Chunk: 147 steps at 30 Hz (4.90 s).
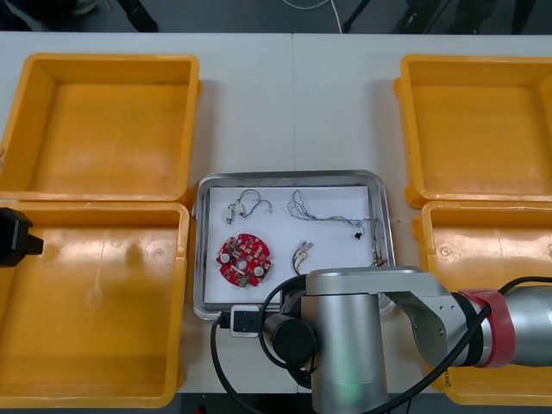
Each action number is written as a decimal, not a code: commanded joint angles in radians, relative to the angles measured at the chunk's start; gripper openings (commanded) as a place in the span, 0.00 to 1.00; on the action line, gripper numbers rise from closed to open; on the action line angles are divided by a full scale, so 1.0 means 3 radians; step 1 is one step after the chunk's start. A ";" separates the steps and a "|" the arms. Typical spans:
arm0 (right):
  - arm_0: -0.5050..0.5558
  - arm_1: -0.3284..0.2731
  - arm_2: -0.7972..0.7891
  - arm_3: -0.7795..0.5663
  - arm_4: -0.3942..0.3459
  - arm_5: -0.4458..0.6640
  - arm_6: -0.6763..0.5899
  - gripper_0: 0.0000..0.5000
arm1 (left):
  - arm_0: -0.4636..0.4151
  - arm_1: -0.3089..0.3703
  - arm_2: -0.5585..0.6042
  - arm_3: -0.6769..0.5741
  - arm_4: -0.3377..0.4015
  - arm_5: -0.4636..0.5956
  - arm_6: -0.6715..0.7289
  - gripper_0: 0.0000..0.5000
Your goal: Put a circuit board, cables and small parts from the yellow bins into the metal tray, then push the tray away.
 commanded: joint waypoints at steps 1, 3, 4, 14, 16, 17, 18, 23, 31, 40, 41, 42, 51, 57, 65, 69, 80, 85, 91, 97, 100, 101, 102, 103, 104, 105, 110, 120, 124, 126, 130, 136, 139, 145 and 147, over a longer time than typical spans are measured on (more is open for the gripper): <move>0.0027 0.0038 0.0067 -0.0021 0.0067 -0.0035 0.0019 1.00 | 0.0074 0.0135 0.0110 -0.0097 0.0027 0.0018 -0.0275 1.00; 0.0027 0.0043 0.0088 0.0000 0.0092 -0.0040 0.0014 1.00 | 0.0074 0.0135 0.0110 -0.0097 0.0027 0.0018 -0.0275 1.00; 0.0027 0.0048 0.0088 0.0005 0.0092 -0.0046 0.0009 1.00 | 0.0074 0.0135 0.0110 -0.0097 0.0027 0.0018 -0.0275 1.00; 0.0037 0.0125 0.0088 0.0122 0.0149 -0.0143 -0.0012 1.00 | 0.0074 0.0135 0.0110 -0.0097 0.0027 0.0018 -0.0275 1.00; 0.0032 0.0125 0.0088 0.0122 0.0149 -0.0153 -0.0017 1.00 | 0.0074 0.0135 0.0110 -0.0097 0.0027 0.0018 -0.0275 1.00; 0.0037 0.0125 0.0088 0.0122 0.0149 -0.0158 -0.0022 1.00 | 0.0074 0.0135 0.0110 -0.0097 0.0027 0.0018 -0.0275 1.00; 0.0032 0.0130 0.0088 0.0122 0.0154 -0.0158 -0.0027 1.00 | 0.0074 0.0135 0.0110 -0.0097 0.0027 0.0018 -0.0275 1.00; 0.0032 0.0155 0.0088 0.0122 0.0174 -0.0153 -0.0053 0.98 | 0.0074 0.0135 0.0110 -0.0097 0.0027 0.0018 -0.0275 1.00; 0.0037 0.0161 0.0088 0.0112 0.0169 -0.0132 -0.0124 0.36 | 0.0074 0.0135 0.0110 -0.0097 0.0027 0.0018 -0.0275 1.00; 0.0047 0.0161 0.0088 0.0117 0.0179 -0.0107 -0.0170 0.06 | 0.0074 0.0135 0.0110 -0.0097 0.0027 0.0018 -0.0275 1.00; 0.0047 0.0166 0.0088 0.0112 0.0200 -0.0107 -0.0170 0.06 | 0.0074 0.0135 0.0110 -0.0097 0.0027 0.0018 -0.0275 1.00; 0.0047 0.0161 0.0088 0.0117 0.0210 -0.0107 -0.0170 0.03 | 0.0074 0.0135 0.0110 -0.0097 0.0027 0.0018 -0.0275 1.00; 0.0037 0.0120 0.0088 0.0112 0.0430 -0.0184 -0.0175 0.00 | 0.0074 0.0135 0.0110 -0.0097 0.0027 0.0018 -0.0275 1.00; -0.0019 0.0069 0.0088 0.0168 0.0522 -0.0291 -0.0186 0.00 | 0.0074 0.0135 0.0110 -0.0097 0.0027 0.0018 -0.0275 1.00; -0.0132 0.0002 0.0088 0.0393 0.0599 -0.0542 -0.0186 0.00 | 0.0074 0.0135 0.0110 -0.0097 0.0027 0.0018 -0.0275 1.00; -0.0178 -0.0044 0.0088 0.0475 0.0645 -0.0623 -0.0186 0.00 | 0.0074 0.0135 0.0110 -0.0097 0.0027 0.0018 -0.0275 1.00; -0.0259 -0.0243 0.0021 0.0506 0.0706 -0.0654 -0.0206 0.00 | 0.0074 0.0135 0.0110 -0.0097 0.0027 0.0018 -0.0275 1.00; -0.0321 -0.0279 0.0001 0.0531 0.0701 -0.0654 -0.0211 0.00 | 0.0074 0.0135 0.0110 -0.0097 0.0027 0.0018 -0.0275 1.00; -0.0367 -0.0223 -0.0019 0.0634 0.0706 -0.0705 -0.0237 0.00 | 0.0074 0.0135 0.0110 -0.0097 0.0027 0.0018 -0.0275 1.00; -0.0428 -0.0172 -0.0019 0.0756 0.0706 -0.0823 -0.0257 0.00 | 0.0074 0.0135 0.0110 -0.0097 0.0027 0.0018 -0.0275 1.00; -0.0449 -0.0172 -0.0019 0.0772 0.0721 -0.0879 -0.0257 0.00 | 0.0074 0.0135 0.0110 -0.0097 0.0027 0.0018 -0.0275 1.00; -0.0459 -0.0167 -0.0019 0.0777 0.0737 -0.0884 -0.0257 0.00 | 0.0074 0.0135 0.0110 -0.0097 0.0027 0.0018 -0.0275 1.00; -0.0459 -0.0172 -0.0019 0.0777 0.0747 -0.0894 -0.0257 0.00 | 0.0074 0.0135 0.0110 -0.0097 0.0027 0.0018 -0.0275 1.00; -0.0464 -0.0182 -0.0019 0.0777 0.0773 -0.0915 -0.0252 0.00 | 0.0074 0.0135 0.0110 -0.0097 0.0027 0.0018 -0.0275 1.00; -0.0464 -0.0187 -0.0019 0.0777 0.0788 -0.0930 -0.0257 0.00 | 0.0074 0.0135 0.0110 -0.0097 0.0027 0.0018 -0.0275 1.00; -0.0474 -0.0197 -0.0019 0.0797 0.0798 -0.0961 -0.0257 0.00 | 0.0074 0.0135 0.0110 -0.0097 0.0027 0.0018 -0.0275 1.00; -0.0500 -0.0218 -0.0019 0.0864 0.0834 -0.1043 -0.0237 0.00 | 0.0074 0.0135 0.0110 -0.0097 0.0027 0.0018 -0.0275 1.00; -0.0617 -0.0289 -0.0019 0.0981 0.0865 -0.1196 -0.0252 0.00 | 0.0074 0.0135 0.0110 -0.0097 0.0027 0.0018 -0.0275 1.00; -0.0668 -0.0300 -0.0019 0.1063 0.0870 -0.1262 -0.0252 0.00 | 0.0074 0.0135 0.0110 -0.0097 0.0027 0.0018 -0.0275 1.00; -0.0694 -0.0300 -0.0019 0.1109 0.0870 -0.1293 -0.0252 0.00 | 0.0074 0.0135 0.0110 -0.0097 0.0027 0.0018 -0.0275 1.00; -0.0750 -0.0295 -0.0045 0.1222 0.0859 -0.1365 -0.0252 0.00 | 0.0074 0.0135 0.0110 -0.0097 0.0027 0.0018 -0.0275 1.00; -0.0827 -0.0259 -0.0096 0.1380 0.0849 -0.1452 -0.0257 0.00 | 0.0074 0.0135 0.0110 -0.0097 0.0027 0.0018 -0.0275 1.00; -0.0853 -0.0243 -0.0117 0.1467 0.0849 -0.1508 -0.0252 0.00 | 0.0074 0.0135 0.0110 -0.0097 0.0027 0.0018 -0.0275 1.00; -0.0919 -0.0238 -0.0168 0.1661 0.0783 -0.1789 -0.0257 0.00 | 0.0074 0.0135 0.0110 -0.0097 0.0027 0.0018 -0.0275 1.00; -0.0945 -0.0238 -0.0193 0.1753 0.0680 -0.1917 -0.0252 0.00 | 0.0074 0.0135 0.0110 -0.0097 0.0027 0.0018 -0.0275 1.00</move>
